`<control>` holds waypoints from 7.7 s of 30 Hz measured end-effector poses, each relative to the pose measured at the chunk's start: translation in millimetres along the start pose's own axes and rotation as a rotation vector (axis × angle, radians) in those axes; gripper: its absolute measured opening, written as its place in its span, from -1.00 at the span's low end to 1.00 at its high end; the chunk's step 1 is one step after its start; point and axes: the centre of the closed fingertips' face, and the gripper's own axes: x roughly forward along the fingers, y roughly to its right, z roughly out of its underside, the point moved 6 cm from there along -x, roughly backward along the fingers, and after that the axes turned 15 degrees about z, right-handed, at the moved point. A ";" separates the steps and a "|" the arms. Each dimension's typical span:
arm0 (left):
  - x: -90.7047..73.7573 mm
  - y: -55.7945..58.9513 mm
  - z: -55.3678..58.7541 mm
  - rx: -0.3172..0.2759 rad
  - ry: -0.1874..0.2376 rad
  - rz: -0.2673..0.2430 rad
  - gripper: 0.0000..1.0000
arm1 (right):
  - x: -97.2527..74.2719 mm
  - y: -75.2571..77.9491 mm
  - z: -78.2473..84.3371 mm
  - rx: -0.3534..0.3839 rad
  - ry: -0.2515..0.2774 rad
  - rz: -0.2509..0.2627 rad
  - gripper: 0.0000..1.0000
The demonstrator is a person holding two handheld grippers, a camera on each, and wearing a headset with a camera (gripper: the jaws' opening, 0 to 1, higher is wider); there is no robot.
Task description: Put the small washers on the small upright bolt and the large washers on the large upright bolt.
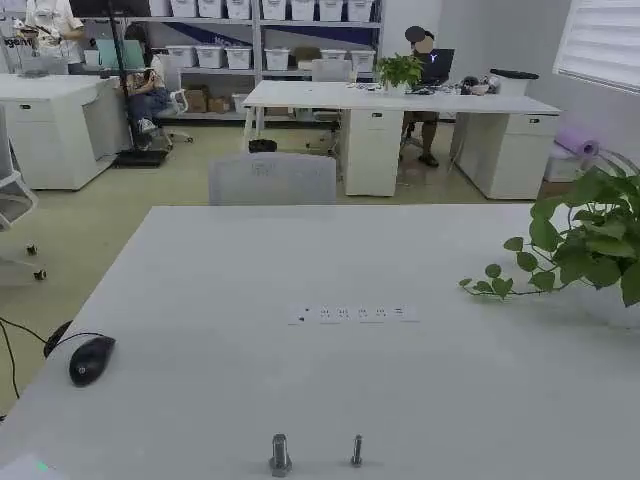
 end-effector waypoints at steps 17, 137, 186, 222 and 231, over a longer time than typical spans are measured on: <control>-12.5 0.8 -5.7 0.010 0.024 -0.005 0.45 | -0.2 -12.1 -18.0 -0.030 0.018 -0.026 0.63; 0.3 2.1 4.2 0.022 -0.034 0.051 0.41 | 140.2 -2.4 27.2 -0.726 -0.377 -0.226 -0.24; -6.5 -2.6 18.8 0.021 -0.060 0.043 0.38 | 182.0 -17.9 22.3 -0.847 -0.383 -0.272 -0.89; -4.3 -0.3 17.6 0.019 -0.052 0.045 0.37 | 173.7 -5.1 24.0 -1.004 -0.468 -0.262 -0.69; -4.5 0.8 16.4 0.021 -0.051 0.045 0.36 | 172.9 -1.8 24.9 -0.903 -0.463 -0.222 -0.70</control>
